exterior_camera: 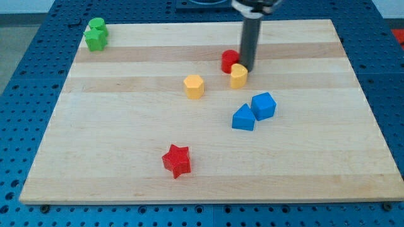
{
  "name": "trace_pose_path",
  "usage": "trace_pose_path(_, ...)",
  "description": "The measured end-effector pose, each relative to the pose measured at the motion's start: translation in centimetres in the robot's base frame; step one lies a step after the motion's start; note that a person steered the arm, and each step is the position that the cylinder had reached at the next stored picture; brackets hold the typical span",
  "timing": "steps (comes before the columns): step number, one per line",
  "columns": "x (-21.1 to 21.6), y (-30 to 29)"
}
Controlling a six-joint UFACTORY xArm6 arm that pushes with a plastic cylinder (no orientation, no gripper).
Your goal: Move the yellow heart closer to the yellow hexagon
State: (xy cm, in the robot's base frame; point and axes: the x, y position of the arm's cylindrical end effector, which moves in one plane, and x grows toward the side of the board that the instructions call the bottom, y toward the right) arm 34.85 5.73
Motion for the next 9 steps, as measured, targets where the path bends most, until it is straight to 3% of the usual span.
trace_pose_path(1,0.8,-2.8)
trace_pose_path(3,0.8,3.4)
trace_pose_path(4,1.4,3.5)
trace_pose_path(7,2.8,-2.7)
trace_pose_path(9,2.8,-11.7)
